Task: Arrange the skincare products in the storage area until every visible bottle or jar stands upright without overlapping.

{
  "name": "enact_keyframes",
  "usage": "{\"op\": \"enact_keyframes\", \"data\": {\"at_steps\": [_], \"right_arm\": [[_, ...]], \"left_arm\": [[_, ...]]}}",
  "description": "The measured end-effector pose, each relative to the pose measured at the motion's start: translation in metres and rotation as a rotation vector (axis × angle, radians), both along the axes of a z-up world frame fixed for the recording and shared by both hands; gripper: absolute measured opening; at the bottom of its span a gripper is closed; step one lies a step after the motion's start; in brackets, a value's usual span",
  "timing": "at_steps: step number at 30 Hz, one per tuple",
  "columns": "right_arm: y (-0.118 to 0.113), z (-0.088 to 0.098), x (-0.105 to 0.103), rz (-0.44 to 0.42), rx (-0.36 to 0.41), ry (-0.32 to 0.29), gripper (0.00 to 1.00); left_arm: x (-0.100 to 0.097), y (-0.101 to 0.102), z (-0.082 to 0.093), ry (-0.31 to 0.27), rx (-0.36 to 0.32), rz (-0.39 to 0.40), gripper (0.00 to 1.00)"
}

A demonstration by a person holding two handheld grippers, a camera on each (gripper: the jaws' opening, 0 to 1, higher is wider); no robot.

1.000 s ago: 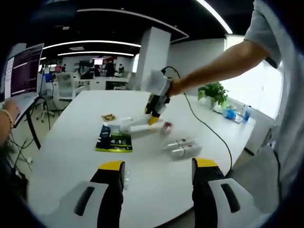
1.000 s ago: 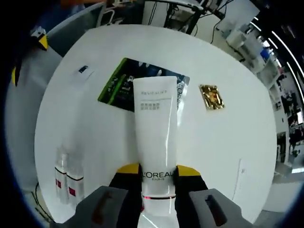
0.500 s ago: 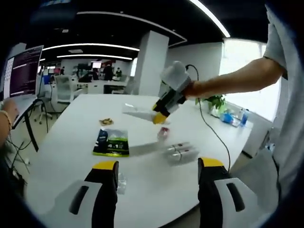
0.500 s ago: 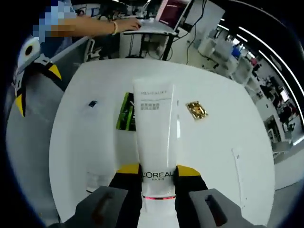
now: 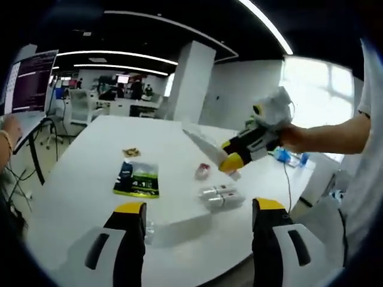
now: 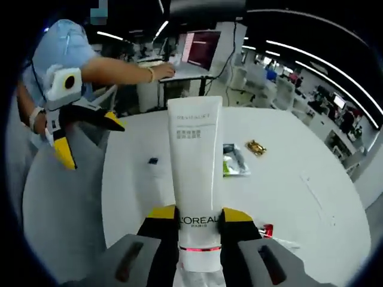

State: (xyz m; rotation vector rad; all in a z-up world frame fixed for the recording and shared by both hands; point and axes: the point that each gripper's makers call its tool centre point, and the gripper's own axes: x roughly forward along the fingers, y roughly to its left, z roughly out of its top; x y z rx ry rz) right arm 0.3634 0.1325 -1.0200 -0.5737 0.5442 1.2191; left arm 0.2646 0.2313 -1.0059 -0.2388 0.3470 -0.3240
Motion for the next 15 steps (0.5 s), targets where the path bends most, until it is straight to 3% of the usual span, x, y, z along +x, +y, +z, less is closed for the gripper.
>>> {"op": "enact_keyframes", "data": {"at_steps": [5, 7, 11, 13, 15], "right_arm": [[0.001, 0.013, -0.017, -0.032, 0.086, 0.01, 0.18], [0.002, 0.018, -0.022, -0.048, 0.118, 0.018, 0.19], [0.003, 0.024, -0.035, -0.059, 0.157, 0.02, 0.19], [0.005, 0.023, -0.043, -0.053, 0.17, 0.031, 0.19], [0.005, 0.021, -0.05, -0.056, 0.175, 0.033, 0.19]], "left_arm": [[0.004, 0.005, 0.008, 0.04, -0.071, 0.02, 0.78], [0.009, 0.006, 0.019, 0.026, -0.114, 0.045, 0.78], [0.02, -0.002, 0.044, -0.019, -0.361, 0.092, 0.77], [0.023, -0.005, 0.046, -0.021, -0.448, 0.118, 0.76], [0.023, -0.011, 0.044, -0.013, -0.485, 0.124, 0.76]]}}
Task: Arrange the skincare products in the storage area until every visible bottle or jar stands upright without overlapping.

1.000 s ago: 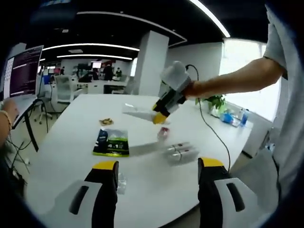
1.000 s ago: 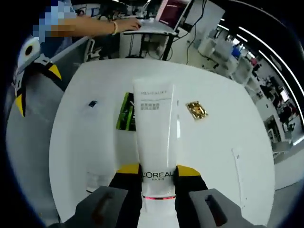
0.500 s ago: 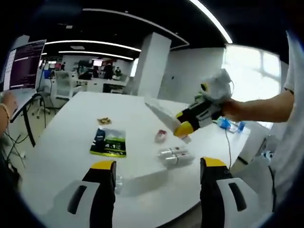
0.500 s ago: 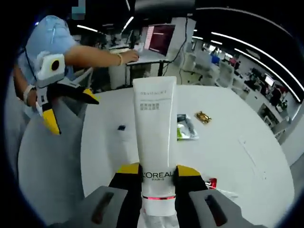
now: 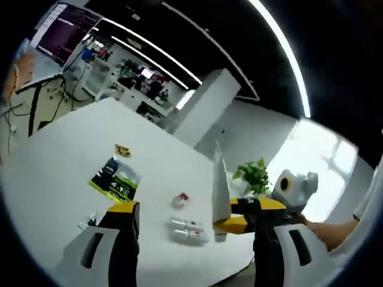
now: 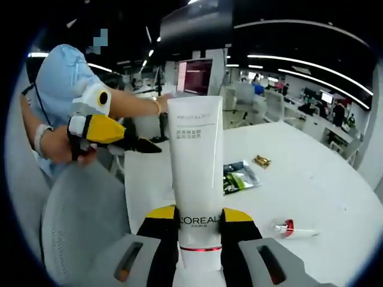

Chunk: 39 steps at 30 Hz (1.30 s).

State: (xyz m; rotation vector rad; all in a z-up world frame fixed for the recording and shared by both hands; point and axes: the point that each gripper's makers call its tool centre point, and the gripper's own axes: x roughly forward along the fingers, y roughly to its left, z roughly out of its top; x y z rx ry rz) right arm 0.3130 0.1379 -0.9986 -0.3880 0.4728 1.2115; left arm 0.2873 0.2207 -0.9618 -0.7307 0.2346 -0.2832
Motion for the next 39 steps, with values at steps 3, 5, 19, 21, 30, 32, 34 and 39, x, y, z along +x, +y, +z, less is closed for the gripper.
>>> {"op": "enact_keyframes", "data": {"at_steps": [3, 5, 19, 21, 30, 32, 34, 39], "right_arm": [[0.001, -0.002, -0.011, -0.002, 0.015, 0.013, 0.19], [0.002, -0.005, -0.018, -0.007, 0.031, 0.043, 0.19], [0.02, -0.011, -0.042, 0.03, -0.005, -0.003, 0.19], [0.022, -0.01, -0.044, 0.036, -0.011, -0.006, 0.19], [0.027, -0.01, -0.053, 0.064, -0.016, -0.014, 0.19], [0.028, -0.01, -0.055, 0.071, -0.021, -0.017, 0.19], [0.029, -0.009, -0.057, 0.075, -0.023, -0.016, 0.19], [0.029, -0.011, -0.058, 0.067, -0.035, -0.008, 0.19]], "left_arm": [[-0.004, -0.012, -0.004, 0.009, -0.091, -0.039, 0.7], [-0.008, -0.012, -0.01, 0.006, -0.12, -0.036, 0.68], [-0.011, -0.026, -0.015, 0.004, 0.016, -0.112, 0.6], [-0.01, -0.024, -0.015, -0.006, 0.029, -0.111, 0.59], [-0.011, -0.025, -0.017, -0.006, 0.056, -0.118, 0.47], [-0.011, -0.023, -0.018, 0.002, 0.054, -0.114, 0.42], [-0.011, -0.022, -0.019, 0.004, 0.047, -0.111, 0.41], [-0.012, -0.025, -0.019, 0.013, 0.03, -0.125, 0.37]]}}
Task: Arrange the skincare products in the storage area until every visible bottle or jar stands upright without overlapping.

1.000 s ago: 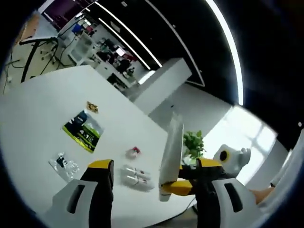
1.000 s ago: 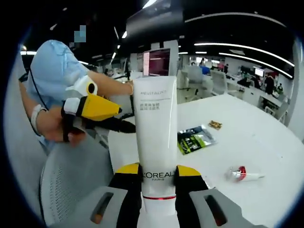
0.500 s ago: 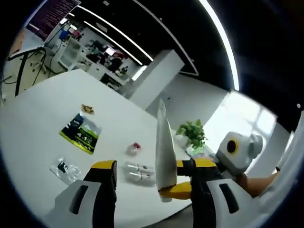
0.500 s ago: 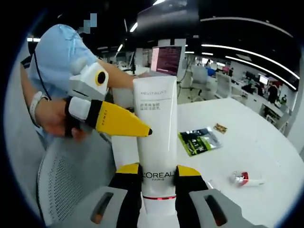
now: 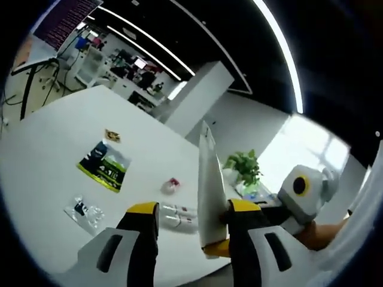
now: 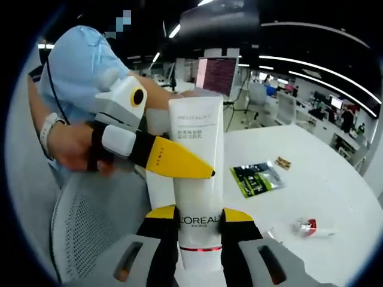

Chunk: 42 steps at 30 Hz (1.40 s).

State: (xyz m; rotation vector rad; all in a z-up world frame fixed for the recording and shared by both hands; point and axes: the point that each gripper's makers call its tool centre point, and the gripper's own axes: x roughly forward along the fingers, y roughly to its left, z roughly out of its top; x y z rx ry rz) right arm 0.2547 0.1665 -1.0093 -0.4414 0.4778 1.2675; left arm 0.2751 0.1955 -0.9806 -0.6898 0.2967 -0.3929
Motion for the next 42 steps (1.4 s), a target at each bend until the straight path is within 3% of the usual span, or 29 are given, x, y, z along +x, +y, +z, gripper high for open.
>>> {"op": "enact_keyframes", "data": {"at_steps": [7, 9, 12, 13, 15, 17, 24, 29, 34, 38, 42], "right_arm": [[0.003, -0.008, -0.004, -0.01, -0.045, 0.017, 0.2], [0.006, -0.008, -0.008, 0.002, -0.044, 0.022, 0.2], [0.012, -0.007, -0.009, 0.011, -0.054, 0.014, 0.2], [0.012, -0.007, -0.009, 0.012, -0.052, 0.015, 0.2], [0.013, -0.006, -0.01, 0.019, -0.045, 0.021, 0.2], [0.015, -0.007, -0.012, 0.02, -0.049, 0.024, 0.21], [0.014, -0.011, -0.013, 0.021, -0.052, 0.05, 0.23], [0.015, -0.014, -0.015, 0.033, -0.05, 0.05, 0.24], [0.016, -0.019, -0.02, 0.103, -0.053, 0.051, 0.26], [0.009, -0.02, -0.021, 0.122, -0.039, 0.108, 0.27], [-0.004, -0.02, -0.016, 0.115, -0.016, 0.122, 0.35]], "left_arm": [[-0.005, -0.01, -0.001, 0.025, -0.045, -0.066, 0.17], [-0.007, -0.015, -0.002, 0.025, -0.021, -0.091, 0.17], [-0.007, -0.021, 0.002, 0.008, -0.014, -0.097, 0.28], [-0.006, -0.019, 0.001, 0.007, -0.005, -0.088, 0.27], [-0.006, -0.011, -0.007, 0.034, 0.035, -0.066, 0.16], [-0.007, -0.011, -0.007, 0.056, -0.025, -0.073, 0.16], [-0.008, -0.011, -0.012, 0.089, -0.023, -0.072, 0.13], [-0.01, -0.012, -0.014, 0.095, 0.005, -0.086, 0.11], [-0.012, -0.016, -0.017, 0.099, 0.046, -0.116, 0.1], [-0.014, -0.02, -0.018, 0.099, 0.07, -0.143, 0.1], [-0.016, -0.023, -0.02, 0.096, 0.1, -0.158, 0.1]]}}
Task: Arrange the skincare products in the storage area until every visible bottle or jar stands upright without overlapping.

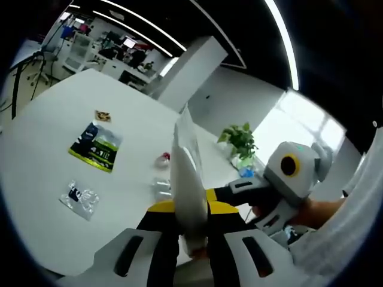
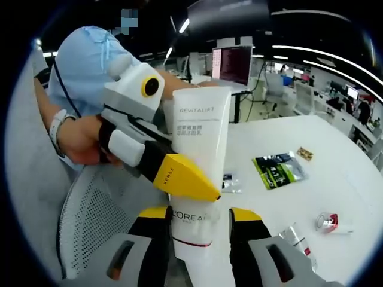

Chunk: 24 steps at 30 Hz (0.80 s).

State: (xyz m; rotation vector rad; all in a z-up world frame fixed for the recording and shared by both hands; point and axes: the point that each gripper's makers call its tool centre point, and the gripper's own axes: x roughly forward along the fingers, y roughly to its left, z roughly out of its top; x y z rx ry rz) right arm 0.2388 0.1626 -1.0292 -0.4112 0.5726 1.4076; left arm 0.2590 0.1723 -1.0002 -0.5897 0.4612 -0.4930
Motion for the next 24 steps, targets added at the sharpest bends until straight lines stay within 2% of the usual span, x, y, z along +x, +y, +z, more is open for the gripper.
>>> {"op": "enact_keyframes", "data": {"at_steps": [7, 10, 13, 20, 24], "right_arm": [[-0.026, 0.0, 0.001, 0.001, 0.009, 0.028, 0.37], [-0.033, 0.008, 0.005, -0.049, 0.057, 0.088, 0.39], [-0.039, 0.017, 0.013, -0.092, 0.095, 0.113, 0.39], [-0.029, 0.054, 0.024, -0.2, 0.258, 0.197, 0.39], [-0.012, 0.067, 0.021, -0.214, 0.319, 0.256, 0.45]], "left_arm": [[-0.002, -0.004, -0.004, -0.006, 0.065, -0.022, 0.1], [-0.002, -0.005, -0.006, -0.005, 0.094, -0.027, 0.1], [-0.003, -0.006, -0.009, -0.003, 0.127, -0.034, 0.1], [-0.006, -0.013, -0.017, 0.014, 0.204, -0.066, 0.1], [-0.009, -0.019, -0.02, 0.022, 0.235, -0.09, 0.1]]}}
